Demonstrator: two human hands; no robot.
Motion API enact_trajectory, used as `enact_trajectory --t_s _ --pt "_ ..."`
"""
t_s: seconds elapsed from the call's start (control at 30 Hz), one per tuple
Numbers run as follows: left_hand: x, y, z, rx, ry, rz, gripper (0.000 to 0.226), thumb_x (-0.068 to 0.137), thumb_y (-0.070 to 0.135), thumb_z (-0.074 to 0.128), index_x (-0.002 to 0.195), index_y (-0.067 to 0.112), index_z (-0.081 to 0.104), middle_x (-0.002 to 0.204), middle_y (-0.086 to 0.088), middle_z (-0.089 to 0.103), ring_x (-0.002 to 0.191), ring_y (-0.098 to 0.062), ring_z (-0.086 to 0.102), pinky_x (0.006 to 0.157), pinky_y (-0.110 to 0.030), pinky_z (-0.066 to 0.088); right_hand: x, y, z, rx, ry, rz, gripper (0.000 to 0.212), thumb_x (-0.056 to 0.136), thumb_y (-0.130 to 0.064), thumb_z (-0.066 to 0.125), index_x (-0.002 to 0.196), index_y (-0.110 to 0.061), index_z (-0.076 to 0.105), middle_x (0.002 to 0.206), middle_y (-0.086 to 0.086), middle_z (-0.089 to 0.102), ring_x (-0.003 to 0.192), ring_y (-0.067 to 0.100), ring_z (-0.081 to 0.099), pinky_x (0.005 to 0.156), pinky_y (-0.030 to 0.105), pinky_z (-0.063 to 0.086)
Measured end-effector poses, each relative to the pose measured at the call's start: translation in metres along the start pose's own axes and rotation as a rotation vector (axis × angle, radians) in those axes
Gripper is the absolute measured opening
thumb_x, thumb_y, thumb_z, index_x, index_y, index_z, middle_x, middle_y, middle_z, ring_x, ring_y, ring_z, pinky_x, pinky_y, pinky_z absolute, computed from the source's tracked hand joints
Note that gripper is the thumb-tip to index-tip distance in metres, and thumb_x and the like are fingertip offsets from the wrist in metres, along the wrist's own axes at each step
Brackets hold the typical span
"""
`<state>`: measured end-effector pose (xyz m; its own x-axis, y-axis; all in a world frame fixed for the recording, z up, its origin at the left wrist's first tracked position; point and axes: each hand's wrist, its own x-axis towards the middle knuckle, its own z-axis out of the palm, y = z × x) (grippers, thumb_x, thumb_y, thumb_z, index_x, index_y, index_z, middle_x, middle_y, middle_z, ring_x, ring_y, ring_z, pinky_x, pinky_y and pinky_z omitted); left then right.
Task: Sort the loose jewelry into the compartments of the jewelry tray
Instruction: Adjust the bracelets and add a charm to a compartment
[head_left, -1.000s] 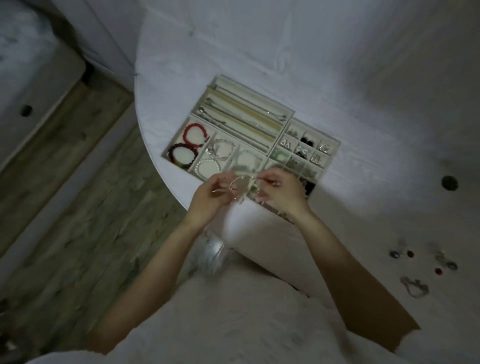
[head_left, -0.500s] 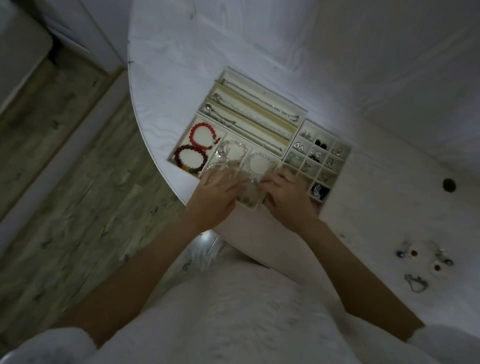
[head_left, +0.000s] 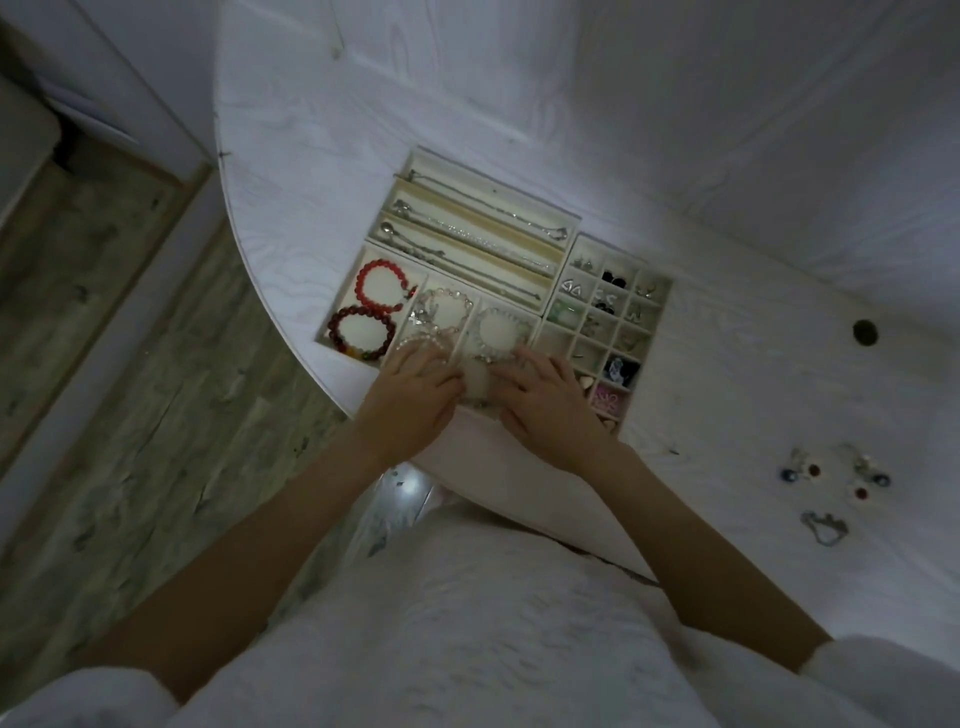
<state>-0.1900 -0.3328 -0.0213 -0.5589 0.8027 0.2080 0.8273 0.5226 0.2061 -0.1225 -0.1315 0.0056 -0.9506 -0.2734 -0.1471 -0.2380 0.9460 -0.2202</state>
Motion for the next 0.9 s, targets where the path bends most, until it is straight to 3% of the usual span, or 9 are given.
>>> enact_trajectory --t_s 0.1,0.2,0.3,0.4,0.5,0.63,0.77,0.9 --pt "0.004 0.017 -0.014 -0.108 0.059 -0.15 0.029 0.088 0.02 0.047 0.101 0.012 0.072 0.095 -0.006 0.071 0.088 -0.029 0.065 0.077 -0.036 0.049 -0.021 0.012 -0.018 0.118 0.187 0.126 0.031 0.087 -0.023 0.042 0.1 -0.021 0.07 0.117 -0.002 0.064 0.118 0.025 0.049 0.096 0.041 0.026" --pt "0.029 0.055 -0.034 -0.364 0.112 -0.42 0.033 0.092 0.028 0.046 0.11 0.016 0.07 0.092 -0.001 0.071 0.079 -0.018 0.064 0.065 -0.027 0.049 -0.073 0.041 -0.043 0.187 0.346 0.344 0.026 0.091 -0.021 0.045 0.099 -0.02 0.07 0.105 -0.002 0.067 0.105 0.022 0.055 0.09 0.038 0.032" --pt "0.072 0.103 -0.036 -0.777 -0.081 -0.544 0.021 0.095 0.022 0.055 0.111 0.018 0.069 0.096 0.004 0.069 0.084 -0.009 0.06 0.071 -0.018 0.046 -0.147 0.077 -0.056 0.253 0.362 0.505 0.02 0.09 -0.009 0.054 0.099 -0.015 0.071 0.095 0.002 0.07 0.088 0.022 0.064 0.08 0.038 0.048" --pt "0.115 0.154 -0.021 -0.917 -0.337 -0.481 0.017 0.096 0.019 0.056 0.107 0.023 0.067 0.097 0.007 0.066 0.089 -0.008 0.06 0.072 -0.009 0.043 -0.215 0.112 -0.058 0.358 0.405 0.778 0.016 0.088 -0.005 0.061 0.097 -0.013 0.071 0.092 0.004 0.071 0.079 0.018 0.065 0.075 0.033 0.053" --pt "0.152 0.23 0.011 -0.814 -0.435 -0.27 0.018 0.094 0.024 0.057 0.11 0.023 0.066 0.095 0.013 0.063 0.085 -0.004 0.059 0.075 -0.012 0.044 -0.277 0.145 -0.046 0.342 0.387 0.994 0.014 0.088 -0.008 0.061 0.097 -0.013 0.07 0.088 0.006 0.069 0.075 0.021 0.064 0.072 0.037 0.053" --pt "0.182 0.313 0.066 -0.548 -0.442 -0.119 0.031 0.095 0.032 0.055 0.124 0.024 0.058 0.116 0.006 0.062 0.101 -0.012 0.058 0.087 -0.028 0.047 -0.319 0.179 -0.016 0.373 0.306 1.11 0.025 0.09 -0.019 0.061 0.115 -0.013 0.063 0.111 0.01 0.06 0.101 0.027 0.056 0.084 0.035 0.044" --pt "0.203 0.344 0.104 -0.382 -0.425 -0.178 0.04 0.094 0.028 0.055 0.133 0.022 0.051 0.128 -0.003 0.051 0.119 -0.021 0.044 0.088 -0.032 0.043 -0.321 0.204 0.0 0.398 0.297 0.999 0.035 0.09 -0.018 0.059 0.125 -0.012 0.057 0.124 0.013 0.052 0.112 0.031 0.046 0.089 0.037 0.04" --pt "0.212 0.348 0.117 -0.272 -0.491 -0.077 0.034 0.093 0.017 0.055 0.126 0.02 0.058 0.124 -0.006 0.051 0.115 -0.024 0.046 0.084 -0.037 0.046 -0.294 0.215 0.003 0.379 0.272 0.835 0.026 0.089 -0.02 0.06 0.11 -0.007 0.065 0.11 0.017 0.061 0.101 0.035 0.055 0.081 0.039 0.044"
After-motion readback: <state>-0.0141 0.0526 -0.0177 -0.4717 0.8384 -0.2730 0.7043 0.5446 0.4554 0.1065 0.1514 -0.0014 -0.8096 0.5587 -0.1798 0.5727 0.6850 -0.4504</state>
